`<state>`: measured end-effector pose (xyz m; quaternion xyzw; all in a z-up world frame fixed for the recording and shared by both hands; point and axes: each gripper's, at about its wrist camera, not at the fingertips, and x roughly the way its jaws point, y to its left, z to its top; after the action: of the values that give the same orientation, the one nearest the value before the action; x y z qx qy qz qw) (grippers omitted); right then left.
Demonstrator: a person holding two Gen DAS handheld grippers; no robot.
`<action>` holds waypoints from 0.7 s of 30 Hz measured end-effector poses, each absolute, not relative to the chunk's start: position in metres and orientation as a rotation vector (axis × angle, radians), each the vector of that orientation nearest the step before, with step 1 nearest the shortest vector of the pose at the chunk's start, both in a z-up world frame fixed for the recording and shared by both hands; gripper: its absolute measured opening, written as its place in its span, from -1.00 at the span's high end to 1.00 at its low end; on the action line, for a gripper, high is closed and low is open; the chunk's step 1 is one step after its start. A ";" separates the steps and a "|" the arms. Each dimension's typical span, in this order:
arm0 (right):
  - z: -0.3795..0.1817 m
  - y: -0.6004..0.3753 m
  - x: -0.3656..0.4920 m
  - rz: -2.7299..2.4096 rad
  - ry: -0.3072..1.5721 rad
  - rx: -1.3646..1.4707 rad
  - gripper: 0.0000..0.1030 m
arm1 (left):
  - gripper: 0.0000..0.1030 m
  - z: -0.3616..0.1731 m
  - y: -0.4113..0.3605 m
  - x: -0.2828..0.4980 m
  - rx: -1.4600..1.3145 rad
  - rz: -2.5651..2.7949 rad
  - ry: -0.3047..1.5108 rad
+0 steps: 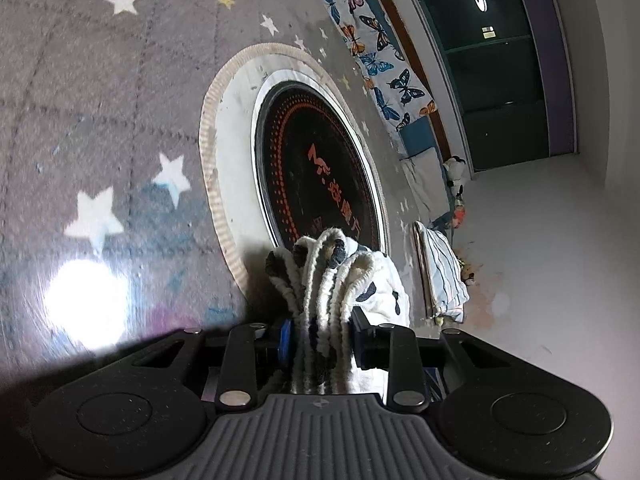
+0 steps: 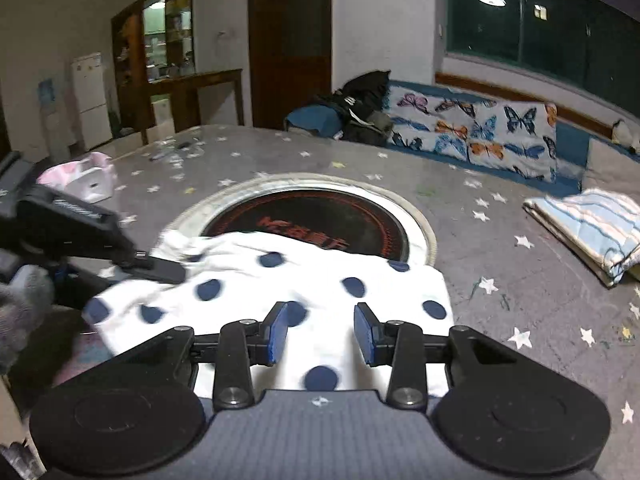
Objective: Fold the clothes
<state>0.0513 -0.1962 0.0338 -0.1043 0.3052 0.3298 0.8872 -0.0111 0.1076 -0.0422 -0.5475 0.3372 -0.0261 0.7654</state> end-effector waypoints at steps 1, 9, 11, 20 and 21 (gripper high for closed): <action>0.031 -0.198 0.056 0.671 0.642 -0.213 0.30 | 0.40 -0.043 0.109 -0.011 -1.189 -0.053 0.732; 0.012 -0.214 0.096 0.551 0.700 -0.178 0.31 | 0.39 -0.042 0.116 -0.007 -1.164 -0.044 0.731; 0.009 -0.219 0.105 0.524 0.713 -0.165 0.30 | 0.39 -0.040 0.116 -0.006 -1.148 -0.044 0.733; 0.000 -0.233 0.114 0.553 0.763 -0.013 0.49 | 0.39 -0.034 0.115 -0.001 -1.085 -0.044 0.745; 0.000 -0.233 0.113 0.551 0.764 -0.006 0.57 | 0.39 -0.033 0.114 0.000 -1.076 -0.043 0.747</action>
<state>0.1134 -0.2330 -0.0002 -0.0027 0.3682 0.2654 0.8911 -0.0004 0.1140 -0.0326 -0.5004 0.3473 -0.0201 0.7928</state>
